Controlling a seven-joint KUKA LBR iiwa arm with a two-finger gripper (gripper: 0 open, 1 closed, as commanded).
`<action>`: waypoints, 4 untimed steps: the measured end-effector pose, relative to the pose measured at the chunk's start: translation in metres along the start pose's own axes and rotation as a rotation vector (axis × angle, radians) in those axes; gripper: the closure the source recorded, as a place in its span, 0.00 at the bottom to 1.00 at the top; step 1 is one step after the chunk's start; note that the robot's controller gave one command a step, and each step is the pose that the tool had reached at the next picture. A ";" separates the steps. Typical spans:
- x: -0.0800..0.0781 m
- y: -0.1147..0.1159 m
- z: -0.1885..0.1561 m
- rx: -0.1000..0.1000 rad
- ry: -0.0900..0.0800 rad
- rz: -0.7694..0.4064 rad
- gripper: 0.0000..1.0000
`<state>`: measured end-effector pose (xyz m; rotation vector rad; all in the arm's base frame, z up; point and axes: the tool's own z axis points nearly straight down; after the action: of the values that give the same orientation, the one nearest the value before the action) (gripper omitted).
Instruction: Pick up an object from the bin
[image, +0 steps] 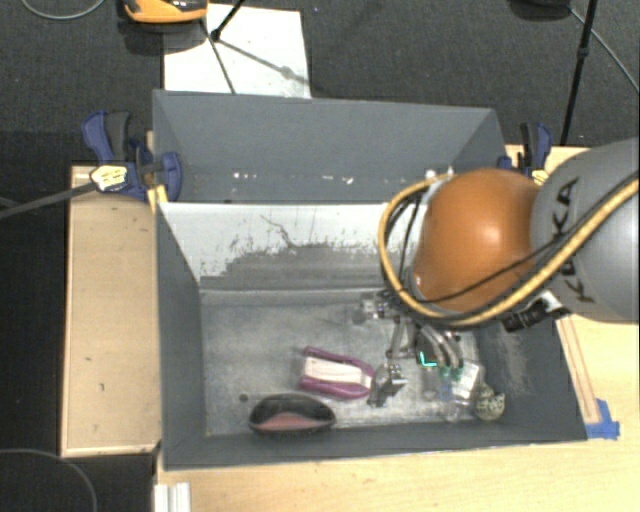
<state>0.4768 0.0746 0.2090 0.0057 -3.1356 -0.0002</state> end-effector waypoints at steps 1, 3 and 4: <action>-0.028 0.008 0.140 -0.001 -0.007 0.131 0.00; -0.005 0.009 0.108 -0.001 -0.007 0.381 0.00; -0.017 0.005 0.139 -0.001 -0.002 0.438 0.00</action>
Offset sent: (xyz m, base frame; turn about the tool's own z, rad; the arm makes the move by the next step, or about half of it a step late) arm 0.0265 0.0086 -0.1390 0.1308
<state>0.4934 0.0799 0.0697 -0.6761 -3.0644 -0.0001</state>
